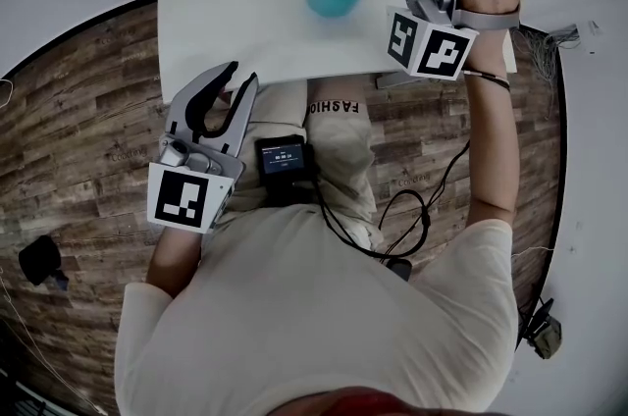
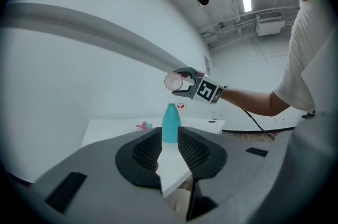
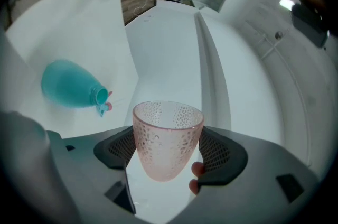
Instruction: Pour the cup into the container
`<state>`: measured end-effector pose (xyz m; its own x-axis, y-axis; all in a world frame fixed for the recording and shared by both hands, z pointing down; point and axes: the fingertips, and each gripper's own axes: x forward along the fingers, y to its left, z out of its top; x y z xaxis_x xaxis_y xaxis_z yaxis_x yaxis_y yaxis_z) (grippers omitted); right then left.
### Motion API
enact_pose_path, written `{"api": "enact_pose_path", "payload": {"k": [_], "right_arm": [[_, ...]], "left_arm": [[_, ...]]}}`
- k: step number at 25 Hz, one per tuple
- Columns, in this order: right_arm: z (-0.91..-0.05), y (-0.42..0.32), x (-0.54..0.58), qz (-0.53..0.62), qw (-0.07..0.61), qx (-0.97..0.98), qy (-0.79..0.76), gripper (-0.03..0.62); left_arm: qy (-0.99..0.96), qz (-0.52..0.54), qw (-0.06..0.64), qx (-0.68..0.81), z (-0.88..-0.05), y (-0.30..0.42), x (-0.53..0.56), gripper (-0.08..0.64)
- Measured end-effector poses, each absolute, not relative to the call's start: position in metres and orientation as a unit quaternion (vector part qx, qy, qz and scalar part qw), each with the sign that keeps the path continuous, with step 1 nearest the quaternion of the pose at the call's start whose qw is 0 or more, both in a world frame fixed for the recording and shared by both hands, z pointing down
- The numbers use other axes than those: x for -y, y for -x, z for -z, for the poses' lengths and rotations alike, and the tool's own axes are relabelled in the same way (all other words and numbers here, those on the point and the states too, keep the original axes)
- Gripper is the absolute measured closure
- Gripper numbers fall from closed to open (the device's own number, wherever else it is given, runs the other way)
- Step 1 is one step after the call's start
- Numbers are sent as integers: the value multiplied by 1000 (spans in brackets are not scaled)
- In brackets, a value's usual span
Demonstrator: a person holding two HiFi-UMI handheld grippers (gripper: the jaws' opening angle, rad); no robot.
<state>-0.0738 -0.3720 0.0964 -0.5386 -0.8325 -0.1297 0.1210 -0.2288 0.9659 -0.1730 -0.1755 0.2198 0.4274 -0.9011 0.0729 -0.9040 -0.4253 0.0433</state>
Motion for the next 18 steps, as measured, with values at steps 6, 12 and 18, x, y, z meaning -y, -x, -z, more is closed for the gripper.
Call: {"api": "enact_pose_path", "payload": {"k": [6, 12, 18], "right_arm": [[-112, 38, 393, 486, 324, 715, -384, 219], [-130, -11, 404, 323, 285, 807, -405, 219], [-161, -52, 410, 235, 271, 834, -419, 219]], "left_arm": [[-844, -25, 40, 535, -222, 170, 176, 456], [-846, -38, 23, 531, -222, 164, 179, 456], [-845, -45, 13, 532, -218, 156, 185, 459]]}}
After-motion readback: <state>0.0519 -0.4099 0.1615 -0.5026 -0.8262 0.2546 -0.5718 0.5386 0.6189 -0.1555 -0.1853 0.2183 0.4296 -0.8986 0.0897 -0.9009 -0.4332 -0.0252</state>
